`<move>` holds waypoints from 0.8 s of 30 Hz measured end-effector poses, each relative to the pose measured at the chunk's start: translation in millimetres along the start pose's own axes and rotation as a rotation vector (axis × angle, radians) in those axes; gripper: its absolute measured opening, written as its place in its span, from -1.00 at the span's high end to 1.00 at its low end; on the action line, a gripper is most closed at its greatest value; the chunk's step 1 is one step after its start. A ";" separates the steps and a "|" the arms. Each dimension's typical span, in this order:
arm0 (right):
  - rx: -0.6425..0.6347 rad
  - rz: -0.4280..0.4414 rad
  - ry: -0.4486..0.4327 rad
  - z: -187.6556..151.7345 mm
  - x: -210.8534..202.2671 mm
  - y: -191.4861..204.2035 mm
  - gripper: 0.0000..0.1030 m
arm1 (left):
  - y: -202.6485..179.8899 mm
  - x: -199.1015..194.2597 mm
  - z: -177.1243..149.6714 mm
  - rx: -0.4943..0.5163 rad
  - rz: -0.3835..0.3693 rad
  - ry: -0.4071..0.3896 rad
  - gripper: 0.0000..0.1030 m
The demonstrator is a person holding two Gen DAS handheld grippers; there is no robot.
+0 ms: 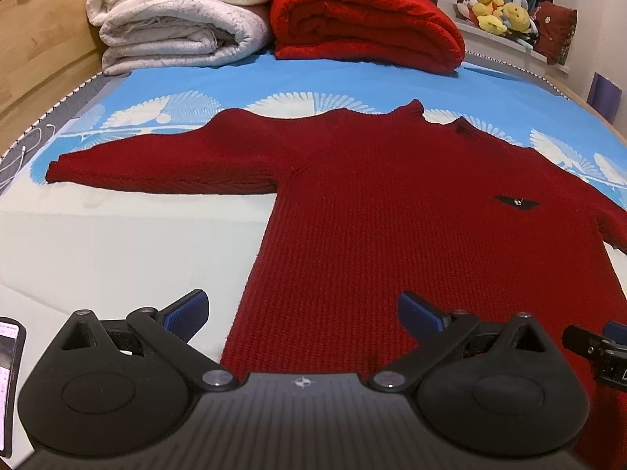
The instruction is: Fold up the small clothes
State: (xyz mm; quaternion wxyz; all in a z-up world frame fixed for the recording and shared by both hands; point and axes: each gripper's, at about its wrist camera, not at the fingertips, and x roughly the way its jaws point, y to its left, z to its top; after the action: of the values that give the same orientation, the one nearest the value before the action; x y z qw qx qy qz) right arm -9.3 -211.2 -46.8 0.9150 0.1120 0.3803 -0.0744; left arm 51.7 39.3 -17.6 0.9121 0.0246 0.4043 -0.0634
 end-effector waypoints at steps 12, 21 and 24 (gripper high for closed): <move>0.023 -0.015 0.004 6.1 6.8 -4.0 -0.65 | 46.5 21.3 28.6 -0.202 0.042 0.005 -0.99; 0.040 -0.035 0.007 14.0 13.9 -12.7 -0.65 | 136.2 70.6 72.6 -0.514 0.034 -0.039 -0.99; 0.046 -0.048 0.010 14.8 16.6 -17.8 -0.65 | 181.4 99.7 81.3 -0.671 0.065 -0.061 -0.99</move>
State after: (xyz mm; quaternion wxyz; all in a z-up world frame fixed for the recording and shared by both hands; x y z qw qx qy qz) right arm 8.4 -233.1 -51.2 0.9082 0.1241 0.3858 -0.1044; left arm 202.3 201.6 -38.0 0.8825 -0.2661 0.3742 0.1017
